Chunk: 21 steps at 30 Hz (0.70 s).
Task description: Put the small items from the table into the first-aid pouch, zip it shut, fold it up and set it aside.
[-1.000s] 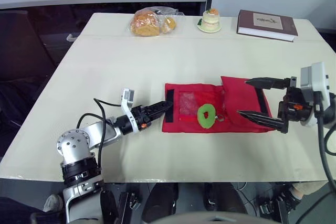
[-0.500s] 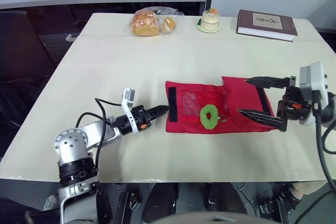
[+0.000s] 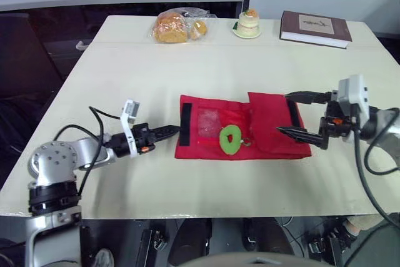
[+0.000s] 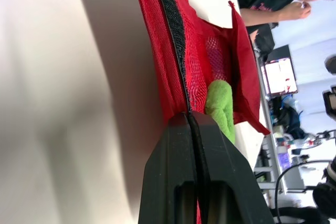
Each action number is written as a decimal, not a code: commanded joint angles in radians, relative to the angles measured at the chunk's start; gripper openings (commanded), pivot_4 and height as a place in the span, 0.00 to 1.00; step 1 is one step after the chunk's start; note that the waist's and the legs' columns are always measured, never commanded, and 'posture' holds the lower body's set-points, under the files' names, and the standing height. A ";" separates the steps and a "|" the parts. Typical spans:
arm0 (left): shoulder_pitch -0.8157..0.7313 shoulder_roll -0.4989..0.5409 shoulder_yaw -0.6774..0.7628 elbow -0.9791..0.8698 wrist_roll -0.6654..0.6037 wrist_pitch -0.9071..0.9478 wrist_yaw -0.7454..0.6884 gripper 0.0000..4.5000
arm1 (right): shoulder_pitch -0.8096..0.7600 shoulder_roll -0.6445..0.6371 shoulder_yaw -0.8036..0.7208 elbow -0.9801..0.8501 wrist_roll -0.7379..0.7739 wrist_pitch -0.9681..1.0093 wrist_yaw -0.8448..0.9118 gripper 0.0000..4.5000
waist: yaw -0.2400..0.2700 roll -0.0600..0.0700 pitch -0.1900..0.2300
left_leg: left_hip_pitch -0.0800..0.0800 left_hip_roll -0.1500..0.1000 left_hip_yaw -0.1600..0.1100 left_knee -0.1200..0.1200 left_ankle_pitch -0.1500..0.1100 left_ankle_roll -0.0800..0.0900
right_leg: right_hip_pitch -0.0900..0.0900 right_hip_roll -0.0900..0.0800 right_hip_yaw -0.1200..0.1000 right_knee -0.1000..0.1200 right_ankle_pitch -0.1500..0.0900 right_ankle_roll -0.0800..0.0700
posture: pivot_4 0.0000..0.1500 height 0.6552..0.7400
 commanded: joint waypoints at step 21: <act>-0.497 -0.084 -0.179 0.199 0.221 -0.135 -0.550 0.00 | -0.261 0.242 0.399 0.786 -0.634 -0.556 0.076 0.01 | -0.007 -0.008 -0.003 | 0.002 0.000 -0.001 0.001 0.003 -0.004 | 0.002 0.001 0.000 0.001 0.000 0.000 | 1.00 0.87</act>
